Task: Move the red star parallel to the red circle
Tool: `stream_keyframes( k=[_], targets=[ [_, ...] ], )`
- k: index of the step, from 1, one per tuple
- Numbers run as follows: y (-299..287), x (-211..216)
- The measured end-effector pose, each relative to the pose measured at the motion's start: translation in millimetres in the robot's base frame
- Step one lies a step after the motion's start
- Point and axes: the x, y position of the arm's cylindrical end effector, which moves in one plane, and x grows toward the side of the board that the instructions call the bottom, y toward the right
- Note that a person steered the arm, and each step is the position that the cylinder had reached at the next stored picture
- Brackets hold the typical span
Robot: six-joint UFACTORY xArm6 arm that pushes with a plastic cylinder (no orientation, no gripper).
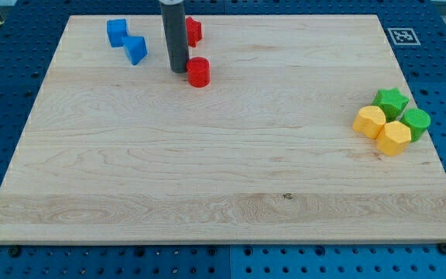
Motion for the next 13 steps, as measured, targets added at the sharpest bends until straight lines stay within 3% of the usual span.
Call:
stream_keyframes(
  k=[2,3,5,7,11,13],
  targets=[
    [-4.4,27.9],
    [-48.4,-0.7],
    [-38.5,-50.4],
    [-63.4,-146.7],
    [36.0,-76.0],
    [99.4,-66.8]
  ],
)
